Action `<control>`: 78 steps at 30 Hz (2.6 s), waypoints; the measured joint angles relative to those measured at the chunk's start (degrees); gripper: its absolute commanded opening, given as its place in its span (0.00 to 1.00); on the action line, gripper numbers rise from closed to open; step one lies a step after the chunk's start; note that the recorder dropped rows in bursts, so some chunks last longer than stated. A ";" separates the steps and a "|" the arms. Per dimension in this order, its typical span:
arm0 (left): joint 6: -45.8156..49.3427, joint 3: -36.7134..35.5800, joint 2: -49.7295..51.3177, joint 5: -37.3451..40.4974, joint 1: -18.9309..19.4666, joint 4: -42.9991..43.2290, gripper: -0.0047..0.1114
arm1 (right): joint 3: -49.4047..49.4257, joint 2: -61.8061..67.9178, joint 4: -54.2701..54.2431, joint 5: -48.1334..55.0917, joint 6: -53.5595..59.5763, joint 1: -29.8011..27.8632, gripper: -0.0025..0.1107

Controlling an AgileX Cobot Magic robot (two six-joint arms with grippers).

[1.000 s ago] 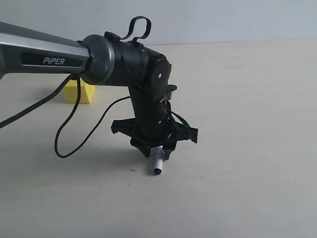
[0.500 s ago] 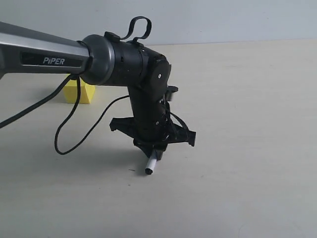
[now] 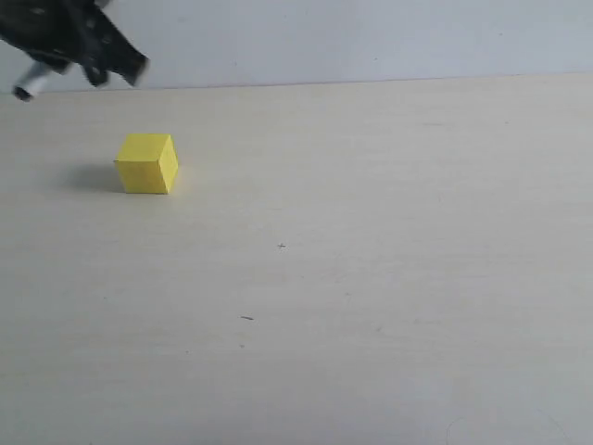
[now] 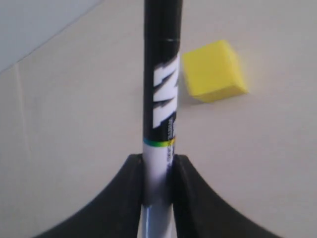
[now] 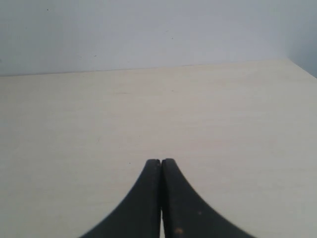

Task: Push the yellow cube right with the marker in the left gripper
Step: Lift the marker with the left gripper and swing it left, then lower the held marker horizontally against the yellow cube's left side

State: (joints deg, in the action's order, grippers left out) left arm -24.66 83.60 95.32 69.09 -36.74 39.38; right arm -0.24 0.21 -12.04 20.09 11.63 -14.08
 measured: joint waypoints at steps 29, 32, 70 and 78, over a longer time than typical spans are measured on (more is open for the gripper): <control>86.57 -4.89 21.00 -24.56 38.50 -25.30 0.04 | 0.00 0.00 0.00 0.00 0.00 0.00 0.02; 88.69 -4.89 22.00 -26.57 39.70 -25.41 0.04 | 0.00 0.00 0.00 0.00 0.00 0.00 0.02; 102.11 -4.91 27.70 -42.89 26.34 -31.84 0.04 | 0.00 0.00 0.00 0.00 0.00 0.00 0.02; 95.73 -4.91 25.03 -39.90 28.78 -29.30 0.04 | 0.00 0.00 0.00 0.00 0.00 0.00 0.02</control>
State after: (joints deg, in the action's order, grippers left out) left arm 71.07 78.69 120.35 29.19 -7.96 10.09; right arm -0.24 0.21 -12.04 20.09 11.63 -14.08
